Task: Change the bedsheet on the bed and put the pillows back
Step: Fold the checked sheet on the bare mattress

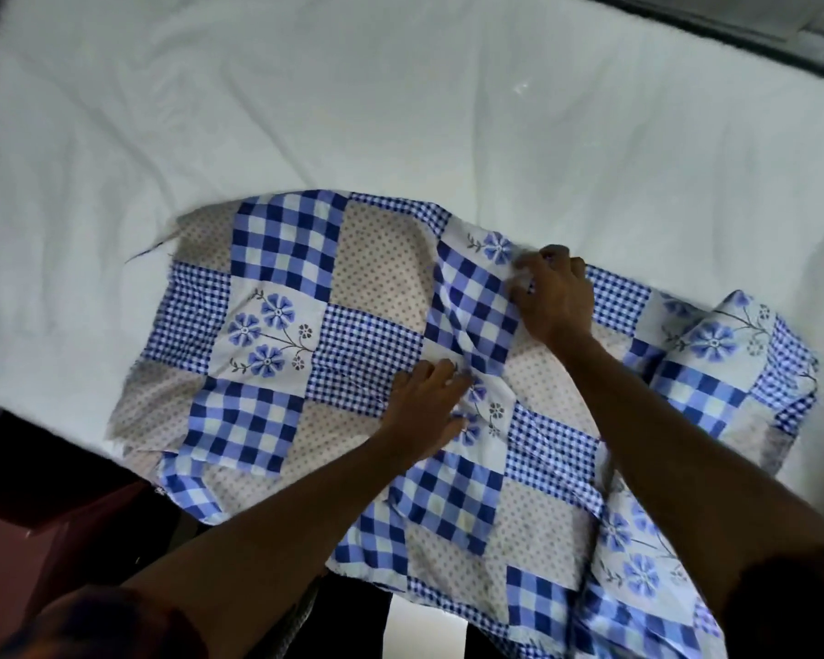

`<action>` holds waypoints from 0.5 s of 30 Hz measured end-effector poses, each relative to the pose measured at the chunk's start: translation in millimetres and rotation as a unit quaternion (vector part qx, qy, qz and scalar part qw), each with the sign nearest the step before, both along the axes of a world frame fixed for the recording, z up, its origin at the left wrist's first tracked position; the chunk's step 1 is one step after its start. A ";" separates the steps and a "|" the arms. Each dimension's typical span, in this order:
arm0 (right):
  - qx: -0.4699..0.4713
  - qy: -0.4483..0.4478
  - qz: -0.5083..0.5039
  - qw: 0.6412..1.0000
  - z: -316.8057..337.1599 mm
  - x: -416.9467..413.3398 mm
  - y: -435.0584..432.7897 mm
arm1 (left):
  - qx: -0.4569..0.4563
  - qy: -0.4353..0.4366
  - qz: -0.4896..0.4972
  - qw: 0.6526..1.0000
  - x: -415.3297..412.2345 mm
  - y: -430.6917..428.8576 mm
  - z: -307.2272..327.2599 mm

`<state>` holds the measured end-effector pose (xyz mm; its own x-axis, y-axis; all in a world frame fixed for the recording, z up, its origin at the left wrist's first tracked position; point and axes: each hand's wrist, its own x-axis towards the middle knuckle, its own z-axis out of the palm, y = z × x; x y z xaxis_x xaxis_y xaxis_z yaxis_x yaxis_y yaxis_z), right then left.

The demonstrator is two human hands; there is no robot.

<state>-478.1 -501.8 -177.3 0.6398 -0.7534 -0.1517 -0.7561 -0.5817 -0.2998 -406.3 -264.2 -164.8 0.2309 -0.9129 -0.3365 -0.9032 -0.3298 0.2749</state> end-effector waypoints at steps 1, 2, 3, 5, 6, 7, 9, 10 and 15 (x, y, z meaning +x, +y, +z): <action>-0.005 0.010 0.019 1.000 0.2 1.4 -5.2 | 0.017 0.007 0.010 1.000 -0.8 -3.1 0.0; -0.009 0.012 0.035 0.999 -0.9 0.8 -9.7 | 0.037 0.017 0.023 0.999 -0.1 -6.0 0.5; -0.009 0.008 0.045 0.999 -2.1 -0.2 -14.1 | 0.058 0.027 0.035 0.997 1.0 -9.2 1.4; 0.002 -0.015 0.033 0.999 -1.5 -3.3 -26.3 | 0.097 0.033 0.040 0.994 0.0 -13.9 3.4; 0.012 -0.029 0.025 0.999 0.9 -4.1 -33.9 | 0.110 0.030 0.035 0.993 -1.5 -14.3 4.2; 0.015 -0.040 0.025 0.999 4.3 -3.7 -41.2 | 0.118 0.031 0.030 0.992 -2.4 -13.9 5.5; -0.014 -0.048 0.026 0.998 12.9 -1.6 -57.1 | 0.127 0.050 0.032 0.990 -1.8 -11.5 6.1; -0.028 -0.050 0.002 0.998 19.6 -0.3 -68.9 | 0.132 0.062 0.036 0.989 -1.7 -11.1 6.2; 0.042 -0.026 -0.041 0.998 39.8 11.2 -127.0 | 0.163 0.058 0.042 0.984 -2.0 -13.5 10.9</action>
<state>-466.9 -628.8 -137.5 0.5859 -0.7890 -0.1848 -0.7819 -0.4905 -0.3848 -408.3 -277.7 -153.9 0.2436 -0.7320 -0.6363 -0.8378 -0.4893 0.2422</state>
